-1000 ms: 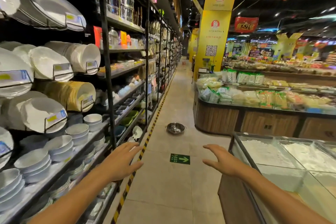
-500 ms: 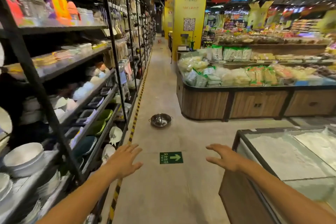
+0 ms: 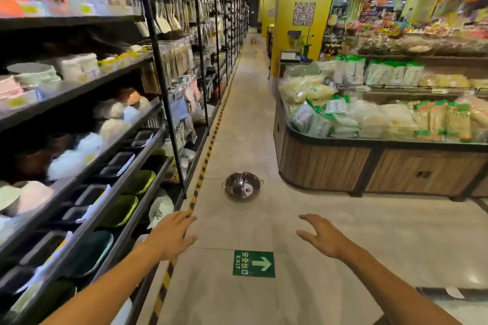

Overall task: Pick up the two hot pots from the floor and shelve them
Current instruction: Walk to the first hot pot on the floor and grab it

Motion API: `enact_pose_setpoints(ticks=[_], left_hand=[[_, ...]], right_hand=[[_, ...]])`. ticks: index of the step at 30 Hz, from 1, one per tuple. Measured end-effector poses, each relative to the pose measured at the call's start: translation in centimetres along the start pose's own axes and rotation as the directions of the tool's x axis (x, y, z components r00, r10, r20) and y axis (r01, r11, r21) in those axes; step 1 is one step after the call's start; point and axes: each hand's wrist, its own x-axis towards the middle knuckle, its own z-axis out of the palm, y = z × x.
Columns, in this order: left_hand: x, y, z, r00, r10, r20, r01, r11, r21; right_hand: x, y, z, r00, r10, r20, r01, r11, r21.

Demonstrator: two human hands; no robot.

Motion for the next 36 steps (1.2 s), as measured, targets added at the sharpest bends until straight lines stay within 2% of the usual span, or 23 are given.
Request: enact_pose_setpoints(ticks=[4,7,12,19,29,33,36], left_hand=[[11.9,-3.5,2.2,1.000,-0.019,0.000,0.019,1.000,-0.023],[20.3,-6.0,3.4,0.997,-0.037,0.073,0.042,0.997,-0.071],[34.8,-9.2,2.7,0.993,-0.041,0.112,0.058,0.986,-0.159],[53.3,-12.0,2.4,0.987,-0.049,0.156,0.074,0.985,-0.155],[78.2,-15.3,2.2,0.941,-0.232,0.246,0.269,0.955,-0.128],[85.0,-17.7,2.8,0.922,-0.275,0.273,0.325,0.932,-0.162],[91.1,-20.8,5.5,0.888,-0.320,0.330,0.388,0.907,-0.165]], right_hand=[[12.2,1.3,-0.4,1.000,0.006,0.026,-0.005,1.000,-0.017],[21.1,2.0,-1.0,0.997,0.028,0.065,-0.028,1.000,-0.012],[35.2,2.7,-3.2,0.995,0.052,0.085,-0.053,0.998,0.014],[54.1,6.9,-6.0,0.986,0.068,0.154,-0.075,0.996,0.041],[85.0,11.1,-9.1,0.963,0.004,0.270,-0.023,0.997,0.069],[94.0,11.2,-9.6,0.943,0.051,0.330,-0.080,0.994,0.074],[100.5,12.0,-7.7,0.943,0.089,0.320,-0.116,0.991,0.068]])
